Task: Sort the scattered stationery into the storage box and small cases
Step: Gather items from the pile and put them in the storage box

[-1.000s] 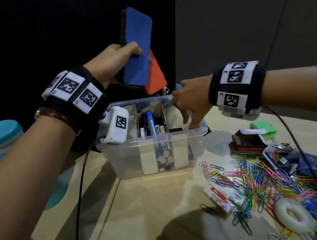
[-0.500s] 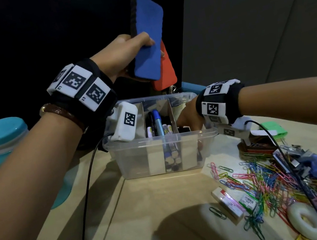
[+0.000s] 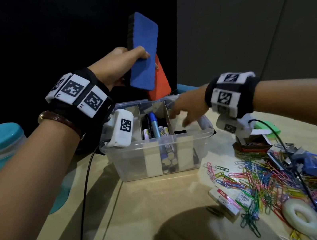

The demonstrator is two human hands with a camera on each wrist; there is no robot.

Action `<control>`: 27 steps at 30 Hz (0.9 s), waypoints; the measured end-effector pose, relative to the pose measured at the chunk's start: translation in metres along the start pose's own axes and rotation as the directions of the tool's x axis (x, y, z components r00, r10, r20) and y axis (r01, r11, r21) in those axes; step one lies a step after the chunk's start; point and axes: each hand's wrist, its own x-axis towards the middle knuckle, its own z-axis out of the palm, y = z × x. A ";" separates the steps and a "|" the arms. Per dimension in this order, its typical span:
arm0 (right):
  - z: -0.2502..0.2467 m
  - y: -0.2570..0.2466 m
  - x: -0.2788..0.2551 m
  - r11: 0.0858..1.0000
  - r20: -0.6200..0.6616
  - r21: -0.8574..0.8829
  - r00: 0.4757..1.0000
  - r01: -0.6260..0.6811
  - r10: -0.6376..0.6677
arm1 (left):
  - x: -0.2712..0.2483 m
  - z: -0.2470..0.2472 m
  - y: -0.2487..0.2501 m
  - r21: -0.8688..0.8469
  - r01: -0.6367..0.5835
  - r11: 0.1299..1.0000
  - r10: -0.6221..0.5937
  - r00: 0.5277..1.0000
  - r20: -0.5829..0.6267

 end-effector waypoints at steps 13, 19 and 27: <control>-0.051 0.058 -0.080 0.751 -0.642 0.576 0.747 0.322 0.172 | -0.011 0.024 0.024 0.212 0.024 0.977 -0.059 0.985 0.162; -0.046 0.056 -0.080 0.695 -0.633 0.635 0.744 0.338 0.216 | -0.022 0.022 0.014 0.274 0.057 0.960 -0.114 0.974 0.195; -0.019 0.039 -0.042 0.945 -0.573 0.324 0.784 -0.050 0.238 | -0.014 0.002 0.017 0.096 0.047 0.994 -0.023 0.969 -0.244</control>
